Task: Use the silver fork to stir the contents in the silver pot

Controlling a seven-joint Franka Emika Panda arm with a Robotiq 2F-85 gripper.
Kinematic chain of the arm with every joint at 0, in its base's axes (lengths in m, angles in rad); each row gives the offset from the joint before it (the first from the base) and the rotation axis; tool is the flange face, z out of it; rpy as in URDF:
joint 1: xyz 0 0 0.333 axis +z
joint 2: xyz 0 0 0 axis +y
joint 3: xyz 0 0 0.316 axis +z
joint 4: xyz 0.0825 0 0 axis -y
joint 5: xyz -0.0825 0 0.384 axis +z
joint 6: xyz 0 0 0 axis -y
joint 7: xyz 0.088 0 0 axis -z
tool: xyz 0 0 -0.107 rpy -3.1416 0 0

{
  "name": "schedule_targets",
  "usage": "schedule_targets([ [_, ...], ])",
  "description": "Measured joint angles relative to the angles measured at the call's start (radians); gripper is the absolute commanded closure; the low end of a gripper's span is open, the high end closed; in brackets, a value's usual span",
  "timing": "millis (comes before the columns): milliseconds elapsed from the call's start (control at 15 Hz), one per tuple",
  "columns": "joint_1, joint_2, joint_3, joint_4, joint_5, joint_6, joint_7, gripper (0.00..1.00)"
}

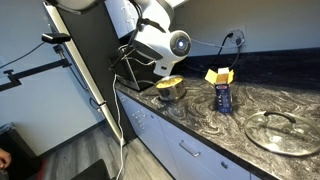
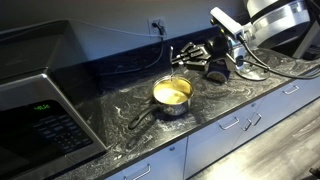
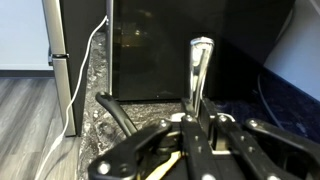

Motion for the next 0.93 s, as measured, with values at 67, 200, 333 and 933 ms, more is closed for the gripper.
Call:
schedule_targets([
  [67, 0.001, 0.017, 0.002, 0.012, 0.019, 0.017, 0.0, 0.97],
  [200, 0.003, 0.049, 0.005, 0.033, 0.058, 0.044, 0.0, 0.97],
  [333, 0.005, 0.078, 0.007, 0.052, 0.096, 0.057, -0.003, 0.97],
  [933, 0.024, 0.194, 0.014, 0.14, 0.192, 0.141, -0.029, 0.97],
])
